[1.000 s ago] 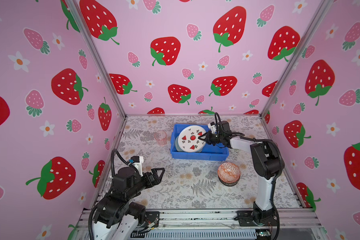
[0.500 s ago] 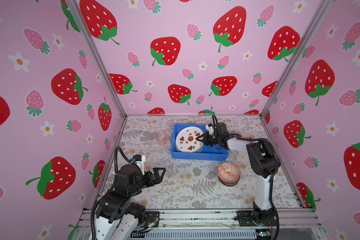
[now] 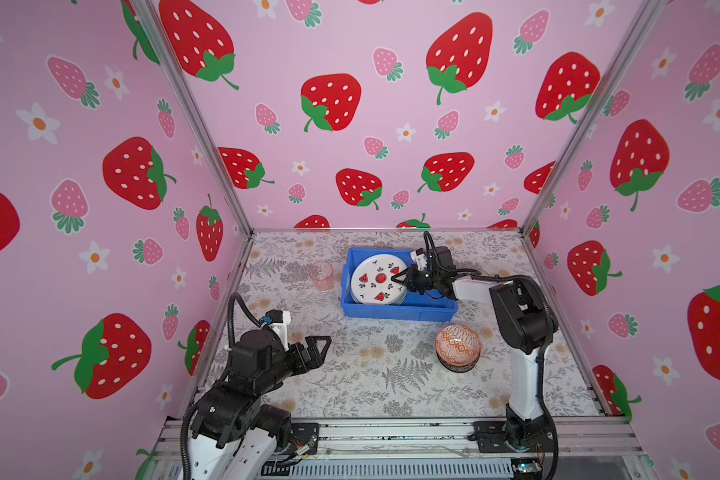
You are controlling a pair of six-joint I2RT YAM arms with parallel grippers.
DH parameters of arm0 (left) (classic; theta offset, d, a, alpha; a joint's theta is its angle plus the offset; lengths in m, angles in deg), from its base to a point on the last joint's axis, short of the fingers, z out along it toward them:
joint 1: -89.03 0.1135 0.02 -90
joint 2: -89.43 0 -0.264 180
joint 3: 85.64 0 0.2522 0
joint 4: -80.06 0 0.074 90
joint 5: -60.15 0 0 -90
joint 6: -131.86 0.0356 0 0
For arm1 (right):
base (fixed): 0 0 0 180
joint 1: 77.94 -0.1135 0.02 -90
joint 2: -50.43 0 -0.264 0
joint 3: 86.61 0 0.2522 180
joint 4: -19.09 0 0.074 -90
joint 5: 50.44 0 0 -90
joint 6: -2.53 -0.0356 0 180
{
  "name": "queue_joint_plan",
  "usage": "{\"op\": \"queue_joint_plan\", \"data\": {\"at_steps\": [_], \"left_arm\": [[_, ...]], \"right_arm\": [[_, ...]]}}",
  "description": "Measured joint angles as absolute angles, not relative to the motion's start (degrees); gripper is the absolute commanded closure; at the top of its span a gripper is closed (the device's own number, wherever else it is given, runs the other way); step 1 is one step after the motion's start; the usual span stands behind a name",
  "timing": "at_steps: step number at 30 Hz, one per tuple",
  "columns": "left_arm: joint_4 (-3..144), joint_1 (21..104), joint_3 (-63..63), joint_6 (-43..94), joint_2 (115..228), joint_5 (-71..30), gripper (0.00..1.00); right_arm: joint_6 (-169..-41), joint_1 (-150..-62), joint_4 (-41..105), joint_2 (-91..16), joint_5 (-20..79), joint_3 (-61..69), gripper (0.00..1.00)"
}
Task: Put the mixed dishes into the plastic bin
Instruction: 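Lower the upright watermelon plate into the bin with the right gripper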
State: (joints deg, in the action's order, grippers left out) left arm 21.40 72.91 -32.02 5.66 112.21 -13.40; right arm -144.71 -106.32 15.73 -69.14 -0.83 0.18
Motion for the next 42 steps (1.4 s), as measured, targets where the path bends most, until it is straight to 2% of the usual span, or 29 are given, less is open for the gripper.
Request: {"op": "queue_joint_plan", "data": {"at_steps": [7, 16, 32, 42], "left_arm": [[21.40, 72.91, -32.02, 5.66, 112.34, -13.40, 0.01], [21.92, 72.91, -32.02, 5.77, 114.09, -13.33, 0.01], [22.56, 73.02, -32.04, 5.90, 113.83, -13.33, 0.01], [22.56, 73.02, -32.04, 5.88, 113.68, -13.33, 0.01]], "right_arm": [[-143.90, -106.32, 16.16, -69.23, -0.52, 0.18, 0.65], [-139.64, -106.36, 21.19, -69.23, 1.71, 1.25, 0.56], [-127.57, -108.07, 36.93, -69.23, 11.02, 10.85, 0.50], [-124.66, -108.55, 40.97, -69.34, 13.75, 12.29, 0.49]]}}
